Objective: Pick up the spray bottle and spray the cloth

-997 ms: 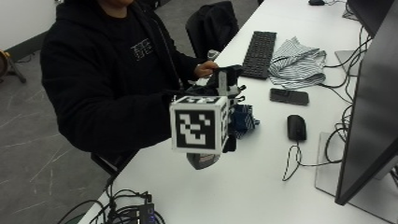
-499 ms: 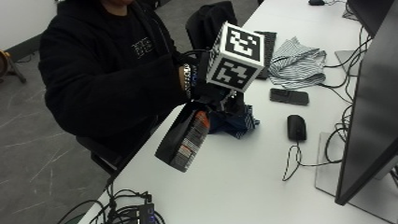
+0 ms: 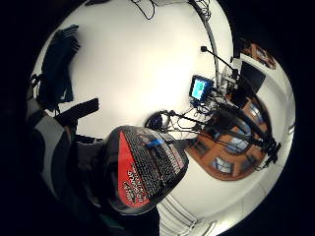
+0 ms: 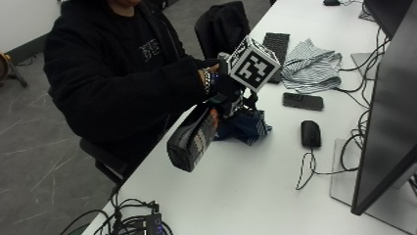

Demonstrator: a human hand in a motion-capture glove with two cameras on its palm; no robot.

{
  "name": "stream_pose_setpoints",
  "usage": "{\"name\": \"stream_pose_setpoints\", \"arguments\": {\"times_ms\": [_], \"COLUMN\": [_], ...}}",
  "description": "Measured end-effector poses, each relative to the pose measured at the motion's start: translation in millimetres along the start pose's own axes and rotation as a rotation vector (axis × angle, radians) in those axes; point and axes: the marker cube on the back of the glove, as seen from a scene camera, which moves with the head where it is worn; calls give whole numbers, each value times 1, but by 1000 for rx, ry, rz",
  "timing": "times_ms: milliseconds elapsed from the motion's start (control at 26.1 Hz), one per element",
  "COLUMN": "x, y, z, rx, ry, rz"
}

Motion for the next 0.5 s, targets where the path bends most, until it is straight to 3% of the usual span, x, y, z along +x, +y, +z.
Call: {"name": "stream_pose_setpoints", "arguments": {"times_ms": [307,499], "x": [-23,-37], "y": [-40,-28], "z": [13,52], "rx": [-26,-79], "ry": [139,283], "rz": [58,14]}}
